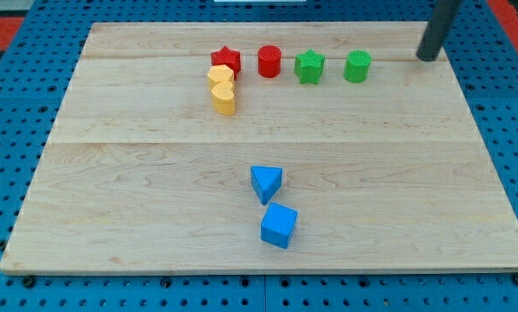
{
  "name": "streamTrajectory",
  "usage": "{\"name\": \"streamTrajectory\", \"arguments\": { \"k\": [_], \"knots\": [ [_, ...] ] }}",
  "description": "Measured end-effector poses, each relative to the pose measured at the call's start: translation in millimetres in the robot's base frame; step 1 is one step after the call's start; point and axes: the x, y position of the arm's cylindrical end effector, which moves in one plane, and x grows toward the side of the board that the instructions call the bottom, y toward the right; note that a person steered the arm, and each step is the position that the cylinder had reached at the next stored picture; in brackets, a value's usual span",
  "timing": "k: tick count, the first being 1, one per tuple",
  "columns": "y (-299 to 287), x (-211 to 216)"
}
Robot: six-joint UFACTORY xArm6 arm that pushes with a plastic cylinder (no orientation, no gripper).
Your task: Push the green star towards blue triangle
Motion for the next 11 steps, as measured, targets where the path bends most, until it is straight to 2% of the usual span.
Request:
{"name": "streamTrajectory", "arguments": {
  "k": [1, 2, 3, 4, 5, 6, 7, 8, 9, 10, 11],
  "knots": [
    [-54, 16],
    [-86, 68],
    [-99, 62],
    [-67, 20],
    [-139, -12],
    [-158, 5],
    [-159, 66],
    [-194, 111],
    [-199, 156],
    [-164, 136],
    [-178, 107]
  ]
}}
